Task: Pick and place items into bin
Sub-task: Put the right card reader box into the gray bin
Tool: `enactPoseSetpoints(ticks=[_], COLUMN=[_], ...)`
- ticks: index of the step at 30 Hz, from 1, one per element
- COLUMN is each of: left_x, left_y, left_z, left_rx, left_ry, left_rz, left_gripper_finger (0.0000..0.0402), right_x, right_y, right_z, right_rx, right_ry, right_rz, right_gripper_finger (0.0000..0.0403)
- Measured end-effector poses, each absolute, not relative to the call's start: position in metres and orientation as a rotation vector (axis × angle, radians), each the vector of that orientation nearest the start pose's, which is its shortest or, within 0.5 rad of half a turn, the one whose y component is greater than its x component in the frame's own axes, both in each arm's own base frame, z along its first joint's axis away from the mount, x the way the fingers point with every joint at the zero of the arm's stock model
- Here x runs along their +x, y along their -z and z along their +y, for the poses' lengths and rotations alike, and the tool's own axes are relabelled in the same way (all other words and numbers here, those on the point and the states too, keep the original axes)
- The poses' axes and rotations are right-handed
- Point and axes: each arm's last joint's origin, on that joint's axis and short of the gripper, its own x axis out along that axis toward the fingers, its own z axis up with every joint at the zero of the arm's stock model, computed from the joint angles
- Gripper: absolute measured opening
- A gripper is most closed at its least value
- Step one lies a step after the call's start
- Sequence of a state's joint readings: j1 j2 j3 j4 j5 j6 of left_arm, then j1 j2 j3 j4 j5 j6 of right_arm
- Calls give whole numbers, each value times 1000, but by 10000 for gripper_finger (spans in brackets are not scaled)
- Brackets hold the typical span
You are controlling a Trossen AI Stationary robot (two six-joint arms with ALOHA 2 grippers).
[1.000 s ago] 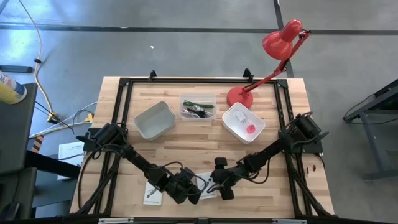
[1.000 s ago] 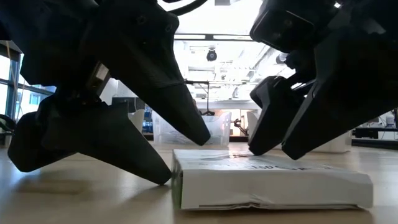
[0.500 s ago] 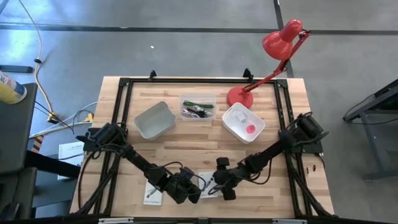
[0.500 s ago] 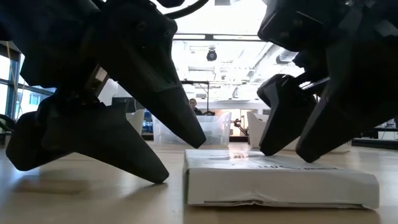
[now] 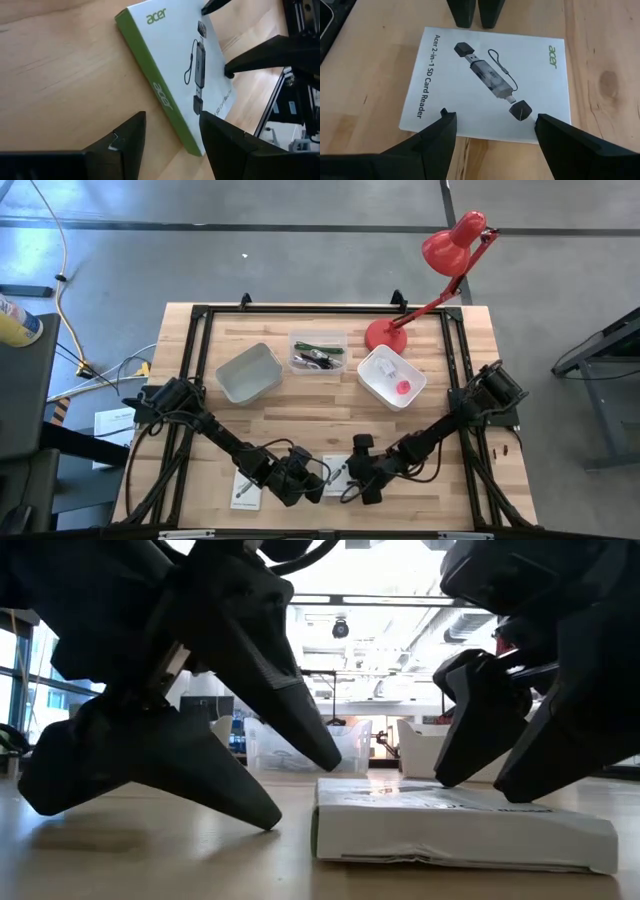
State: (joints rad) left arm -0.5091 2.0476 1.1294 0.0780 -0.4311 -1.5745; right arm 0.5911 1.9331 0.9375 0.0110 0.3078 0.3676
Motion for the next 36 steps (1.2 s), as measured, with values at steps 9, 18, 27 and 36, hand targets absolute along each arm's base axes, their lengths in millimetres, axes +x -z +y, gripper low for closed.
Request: enactPoseSetpoints(ticks=[9,18,27,36], left_x=[361,370,369,369], left_y=[-111,-111,-110,-109], left_z=[-174,-160,-157,-157], left_rx=[-1136,-1161,-1159,-1158], left_ry=[-529,-503,-505,-507], left_rz=[579,613,682,683], left_gripper_finger=[172,172,172,172], right_x=[296,289,285,274], right_y=[-91,-86,-82,-75], right_z=[188,200,198,200], right_rx=[-99,-104,-80,-31], right_ry=[-71,-18,9,-7], right_rz=[920,881,860,808], right_gripper_finger=[259,259,259,259])
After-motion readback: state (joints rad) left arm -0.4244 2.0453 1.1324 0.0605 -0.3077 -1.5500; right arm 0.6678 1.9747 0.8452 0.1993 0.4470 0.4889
